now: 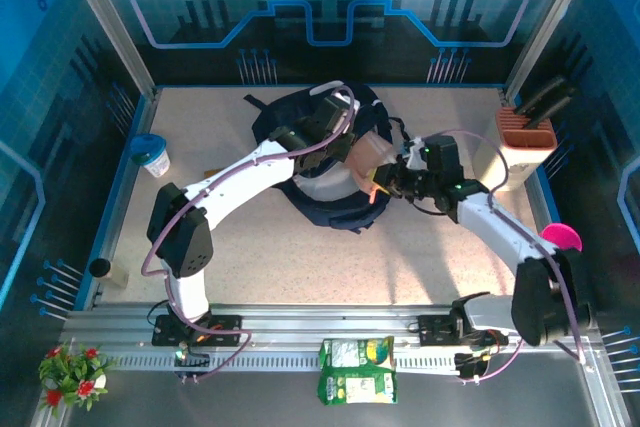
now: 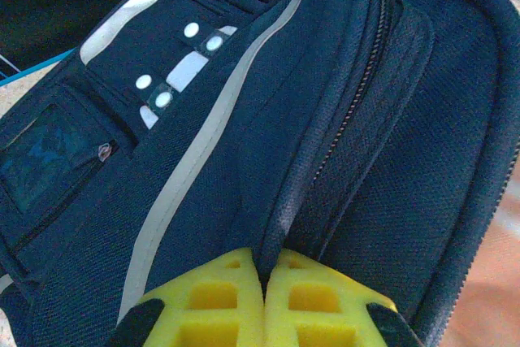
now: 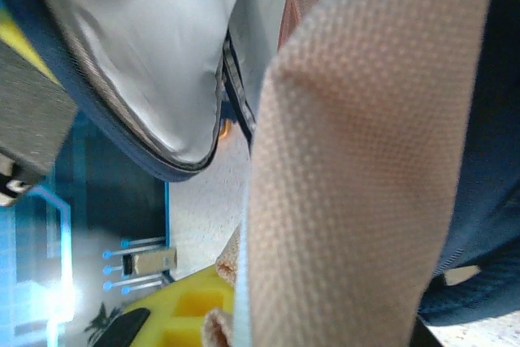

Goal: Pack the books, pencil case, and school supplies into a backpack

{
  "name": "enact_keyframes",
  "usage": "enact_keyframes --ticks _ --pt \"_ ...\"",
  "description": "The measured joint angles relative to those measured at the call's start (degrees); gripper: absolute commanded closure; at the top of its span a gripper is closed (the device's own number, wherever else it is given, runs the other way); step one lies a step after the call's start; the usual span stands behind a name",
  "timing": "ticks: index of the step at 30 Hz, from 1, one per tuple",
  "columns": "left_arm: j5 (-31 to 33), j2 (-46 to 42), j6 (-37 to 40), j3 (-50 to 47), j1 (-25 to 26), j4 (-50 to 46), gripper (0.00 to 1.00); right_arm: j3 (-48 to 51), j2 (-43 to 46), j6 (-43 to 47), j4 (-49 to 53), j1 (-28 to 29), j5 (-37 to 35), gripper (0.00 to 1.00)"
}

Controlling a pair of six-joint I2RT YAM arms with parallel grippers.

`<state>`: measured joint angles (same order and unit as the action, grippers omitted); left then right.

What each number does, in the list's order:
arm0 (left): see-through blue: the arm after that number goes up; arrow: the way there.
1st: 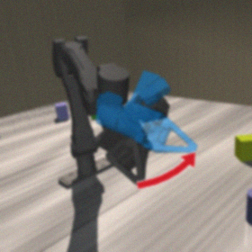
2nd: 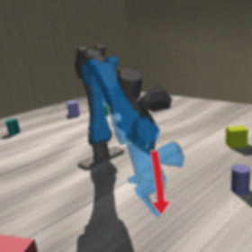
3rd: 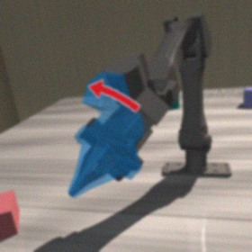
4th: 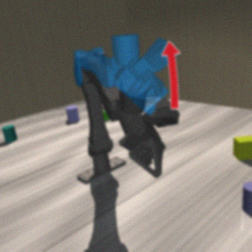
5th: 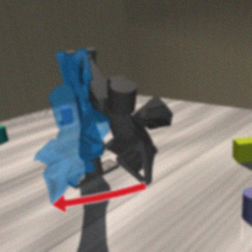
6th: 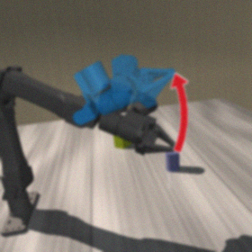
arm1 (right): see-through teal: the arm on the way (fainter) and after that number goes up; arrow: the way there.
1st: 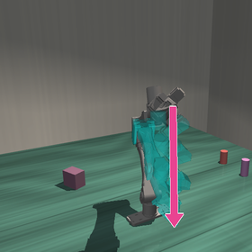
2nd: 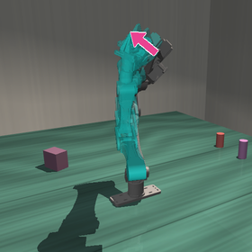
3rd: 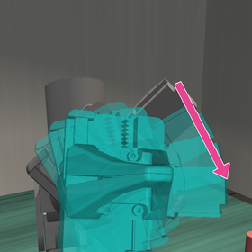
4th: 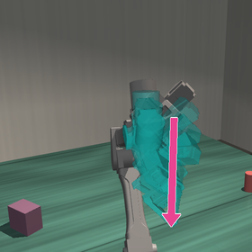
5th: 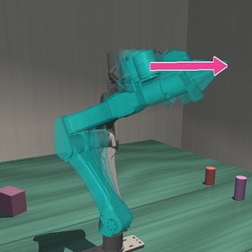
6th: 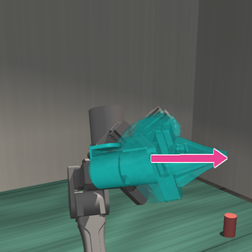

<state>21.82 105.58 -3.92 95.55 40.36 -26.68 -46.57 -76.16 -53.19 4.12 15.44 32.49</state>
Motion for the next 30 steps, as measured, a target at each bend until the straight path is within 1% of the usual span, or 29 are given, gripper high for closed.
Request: enact_keyframes --ticks 3,7,13,16,18,22,24,27,30 --pt "0.0 0.0 -0.3 0.4 0.0 -0.1 1.0 -2.3 -5.6 -1.3 -1.8 0.7 1.2 0.89" --pt "0.0 0.0 -0.7 2.4 0.0 -1.6 1.0 -7.9 -13.9 -3.7 -5.4 1.0 0.9 0.88" --pt "-1.0 0.0 -1.1 5.5 0.0 -2.5 1.0 -19.8 -26.6 -6.6 -8.9 3.4 -0.9 0.88" --pt "-1.3 0.0 -1.9 5.7 0.0 -2.6 1.0 -24.5 -31.8 -7.9 -9.9 4.7 -2.1 0.86" --pt "-1.2 0.0 -2.3 5.7 -0.1 -2.7 1.0 -26.5 -34.6 -8.5 -10.7 5.2 -3.0 0.81" --pt "-1.3 0.0 -3.6 5.7 -0.6 -2.6 1.0 -27.0 -36.2 -9.6 -11.6 5.3 -4.3 0.59" --pt "-1.5 0.0 -3.8 5.7 -0.8 -2.6 1.0 -25.9 -35.9 -9.5 -12.3 5.3 -5.0 0.51" --pt "-2.5 -0.3 -4.9 5.4 -1.2 -2.5 1.0 -21.5 -32.8 -8.5 -12.7 5.1 -5.7 0.44" --pt "-4.3 -1.0 -6.4 4.0 -2.1 -1.6 1.0 -15.1 -25.8 -7.5 -11.8 4.7 -6.4 0.37"
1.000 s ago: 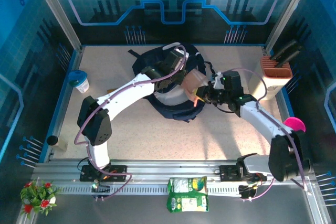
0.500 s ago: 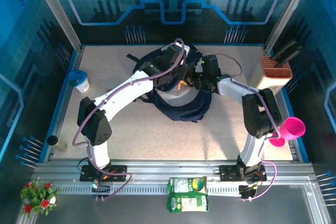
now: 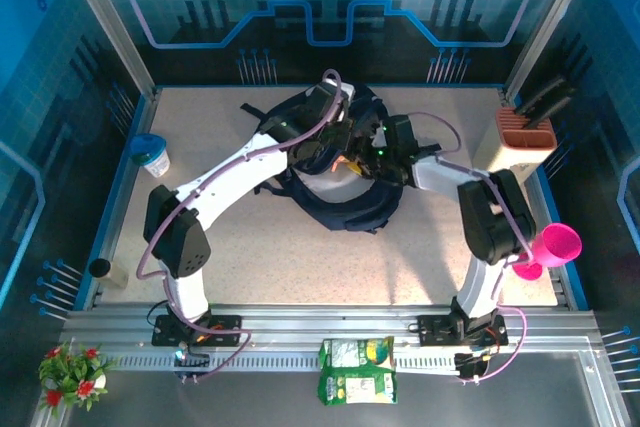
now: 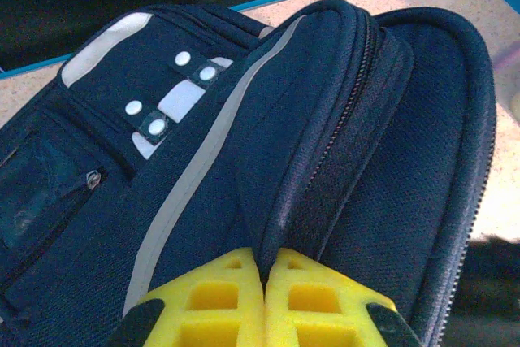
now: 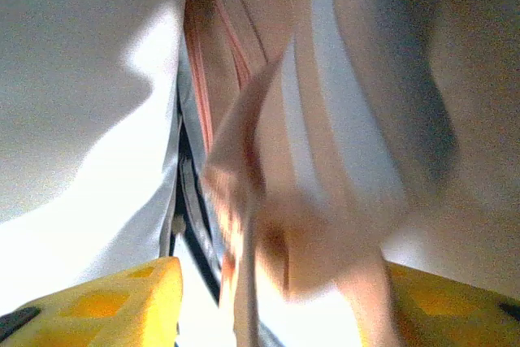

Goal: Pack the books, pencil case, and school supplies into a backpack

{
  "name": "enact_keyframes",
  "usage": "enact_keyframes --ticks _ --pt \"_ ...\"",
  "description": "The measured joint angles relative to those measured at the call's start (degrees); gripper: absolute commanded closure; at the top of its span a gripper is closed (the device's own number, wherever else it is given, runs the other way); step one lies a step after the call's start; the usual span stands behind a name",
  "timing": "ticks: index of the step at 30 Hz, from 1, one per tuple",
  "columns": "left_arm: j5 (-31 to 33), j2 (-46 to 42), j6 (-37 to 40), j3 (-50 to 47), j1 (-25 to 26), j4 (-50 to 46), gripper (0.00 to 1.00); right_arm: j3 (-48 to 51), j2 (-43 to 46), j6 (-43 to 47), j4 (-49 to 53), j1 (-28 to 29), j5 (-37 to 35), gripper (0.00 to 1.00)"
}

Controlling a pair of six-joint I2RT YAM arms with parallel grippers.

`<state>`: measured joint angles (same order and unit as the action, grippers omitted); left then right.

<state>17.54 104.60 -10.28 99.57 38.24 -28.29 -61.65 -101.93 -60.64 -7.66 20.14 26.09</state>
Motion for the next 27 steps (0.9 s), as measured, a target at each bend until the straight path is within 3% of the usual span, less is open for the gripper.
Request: enact_keyframes --ticks 8,9,11,12,19,27 --pt "-6.5 -0.9 -1.9 -3.2 -1.3 1.9 0.99 14.5 24.4 5.4 3.5 -5.4 -4.3 0.29" --pt "-7.5 -0.9 -2.0 -3.6 -1.3 2.1 0.91 15.8 26.6 6.0 4.6 -6.3 -5.3 0.28" --pt "-9.9 -0.9 -2.9 -5.0 -1.3 3.2 0.49 17.8 30.7 7.7 7.4 -7.8 -8.1 0.24" --pt "-10.8 -0.9 -3.3 -5.7 -1.3 3.7 0.44 18.2 32.2 8.5 8.9 -8.2 -9.4 0.23" --pt "-15.1 -4.3 -10.2 -15.1 -4.0 8.0 0.35 18.3 39.3 13.0 13.3 -8.7 -14.5 0.19" --pt "-21.1 -12.3 -23.8 -34.5 -17.4 16.5 0.38 18.3 37.4 13.3 13.9 -8.7 -14.3 0.19"
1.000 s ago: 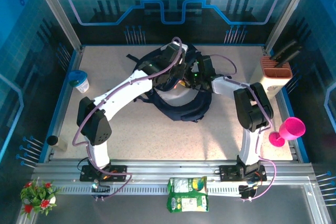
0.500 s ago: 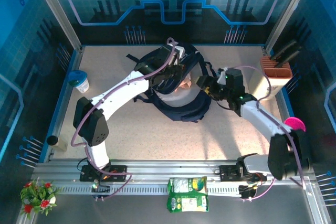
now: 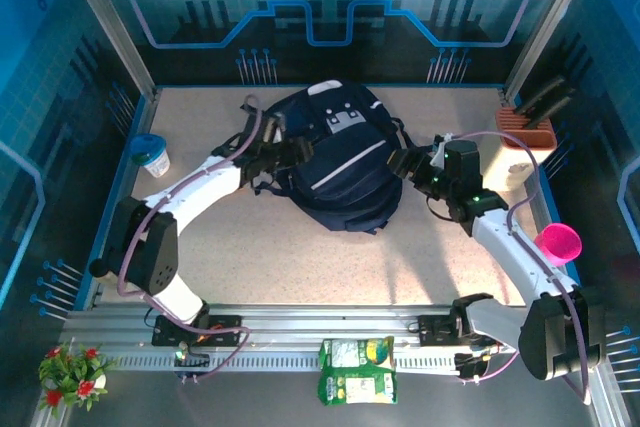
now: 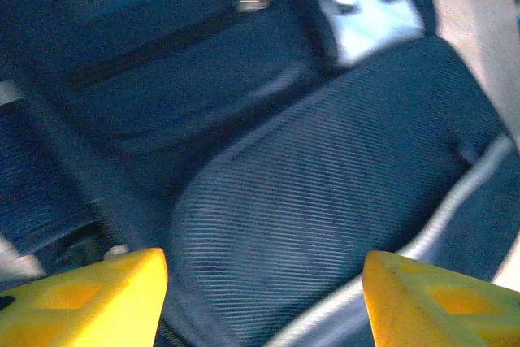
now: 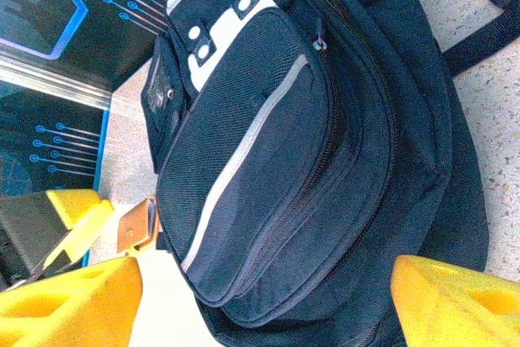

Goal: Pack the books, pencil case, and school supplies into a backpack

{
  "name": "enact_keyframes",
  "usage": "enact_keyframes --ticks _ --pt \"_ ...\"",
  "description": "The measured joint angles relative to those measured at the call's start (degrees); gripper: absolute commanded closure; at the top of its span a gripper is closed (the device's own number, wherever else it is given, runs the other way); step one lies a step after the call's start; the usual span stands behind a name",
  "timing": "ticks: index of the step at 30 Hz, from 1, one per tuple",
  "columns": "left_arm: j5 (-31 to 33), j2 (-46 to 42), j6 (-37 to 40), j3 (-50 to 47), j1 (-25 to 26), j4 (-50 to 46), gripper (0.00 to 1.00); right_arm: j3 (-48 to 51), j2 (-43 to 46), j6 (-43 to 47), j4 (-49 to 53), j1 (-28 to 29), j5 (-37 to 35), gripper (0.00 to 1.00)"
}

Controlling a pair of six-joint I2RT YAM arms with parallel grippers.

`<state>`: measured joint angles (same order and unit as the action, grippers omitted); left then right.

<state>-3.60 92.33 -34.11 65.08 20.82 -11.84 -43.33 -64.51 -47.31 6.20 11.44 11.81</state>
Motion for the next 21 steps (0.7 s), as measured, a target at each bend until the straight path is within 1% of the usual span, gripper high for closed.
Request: enact_keyframes --ticks 4,9,13,21 --pt "-3.2 -0.1 -5.1 -5.7 -4.6 3.1 0.48 0.0 -0.7 0.0 -0.2 0.0 0.7 0.19" --pt "-5.7 2.0 -8.5 -6.5 -6.6 6.3 0.61 0.0 -2.3 -0.5 -0.9 0.2 2.3 0.2" --pt "-7.6 6.3 -9.5 -6.4 -7.7 8.4 0.64 0.0 -3.4 -0.8 -1.1 0.7 3.2 0.2" --pt "-12.6 12.1 -9.2 -4.7 -8.5 11.3 0.61 0.0 -3.8 -0.9 -1.3 1.0 3.9 0.2"
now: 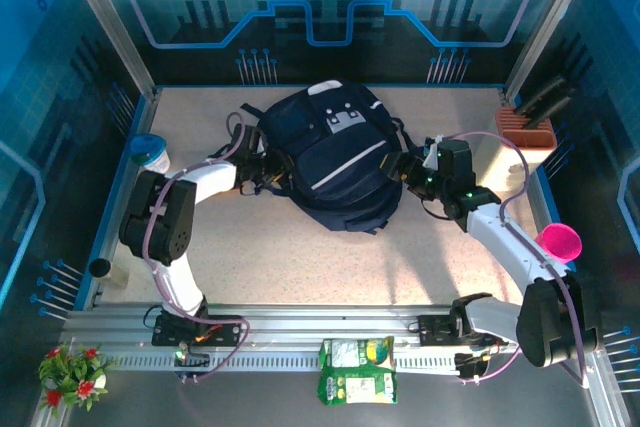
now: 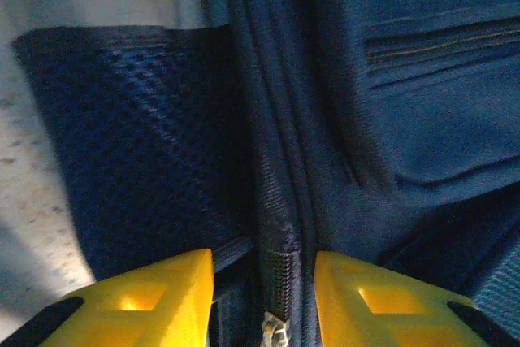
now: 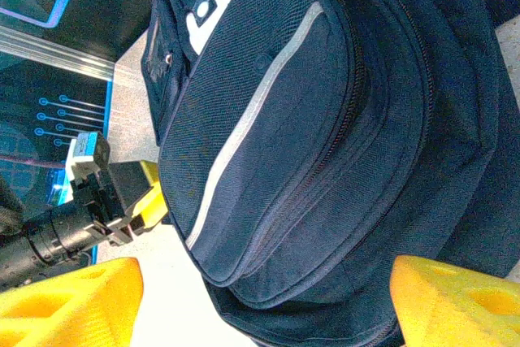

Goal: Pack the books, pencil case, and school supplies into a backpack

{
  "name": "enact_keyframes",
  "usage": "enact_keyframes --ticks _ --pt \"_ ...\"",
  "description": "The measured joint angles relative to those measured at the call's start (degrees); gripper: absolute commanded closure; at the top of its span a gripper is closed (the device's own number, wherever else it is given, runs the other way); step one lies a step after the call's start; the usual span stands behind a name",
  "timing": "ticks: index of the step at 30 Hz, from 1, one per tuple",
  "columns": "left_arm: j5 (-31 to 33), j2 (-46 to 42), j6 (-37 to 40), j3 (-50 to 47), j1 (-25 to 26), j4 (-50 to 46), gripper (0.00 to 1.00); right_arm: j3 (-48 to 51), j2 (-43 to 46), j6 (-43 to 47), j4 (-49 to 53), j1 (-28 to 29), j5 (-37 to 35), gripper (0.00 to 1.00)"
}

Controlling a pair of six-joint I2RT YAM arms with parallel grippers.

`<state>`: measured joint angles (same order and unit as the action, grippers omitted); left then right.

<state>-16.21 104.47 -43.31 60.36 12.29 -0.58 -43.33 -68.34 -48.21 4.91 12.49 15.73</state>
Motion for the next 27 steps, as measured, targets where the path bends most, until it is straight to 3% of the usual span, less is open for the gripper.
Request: enact_keyframes --ticks 10,19,27 --pt "-4.6 2.7 0.1 1.3 -0.2 3.3 0.66 0.0 -4.6 -0.7 -1.7 1.4 3.3 0.24" --pt "-5.9 2.9 -0.1 1.4 -0.2 4.4 0.9 -1.4 -10.2 -0.6 -3.2 2.6 7.1 0.31" --pt "-6.1 1.1 -0.4 1.3 -0.3 4.2 1.0 -10.5 -19.5 0.7 -2.9 2.9 8.8 0.38"
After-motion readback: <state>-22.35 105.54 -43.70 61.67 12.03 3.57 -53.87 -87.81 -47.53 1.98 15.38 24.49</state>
